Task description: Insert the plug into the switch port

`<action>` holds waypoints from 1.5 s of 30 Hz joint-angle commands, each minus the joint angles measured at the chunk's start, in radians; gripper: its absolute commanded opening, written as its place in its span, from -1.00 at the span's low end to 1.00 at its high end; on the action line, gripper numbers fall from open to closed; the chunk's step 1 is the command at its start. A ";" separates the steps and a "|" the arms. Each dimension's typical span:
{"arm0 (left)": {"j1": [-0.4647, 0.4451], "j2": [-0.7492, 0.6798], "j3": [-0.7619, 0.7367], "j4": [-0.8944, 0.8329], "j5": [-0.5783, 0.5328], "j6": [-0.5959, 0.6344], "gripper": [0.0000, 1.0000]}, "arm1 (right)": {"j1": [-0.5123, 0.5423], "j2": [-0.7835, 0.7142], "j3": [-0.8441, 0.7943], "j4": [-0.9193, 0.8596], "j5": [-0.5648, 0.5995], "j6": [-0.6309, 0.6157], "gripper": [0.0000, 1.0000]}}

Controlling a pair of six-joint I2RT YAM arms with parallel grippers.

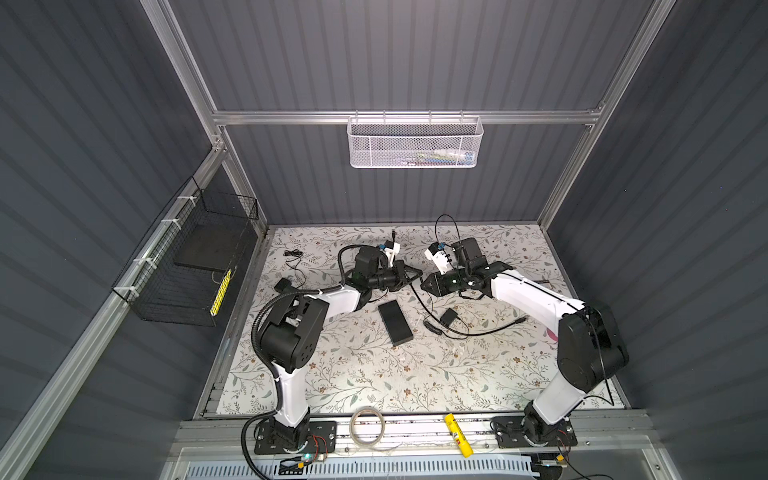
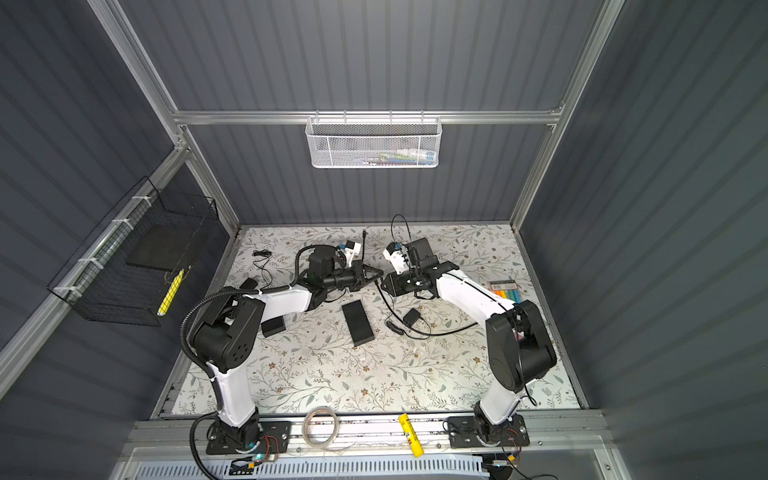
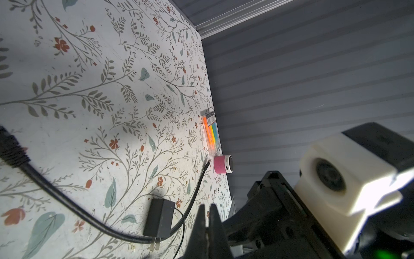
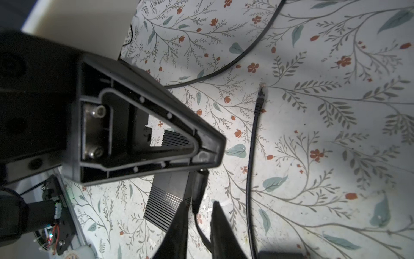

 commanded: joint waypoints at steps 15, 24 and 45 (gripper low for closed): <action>-0.009 -0.004 0.004 0.004 0.024 0.020 -1.00 | -0.037 0.030 -0.005 0.119 -0.140 0.072 -0.57; -0.009 0.010 -0.001 0.024 0.030 0.008 -1.00 | -0.035 0.042 -0.008 0.102 -0.104 0.056 -0.67; 0.106 -0.094 -0.011 -0.131 -0.002 0.140 -0.30 | -0.002 0.012 -0.016 -0.055 -0.029 -0.034 -1.00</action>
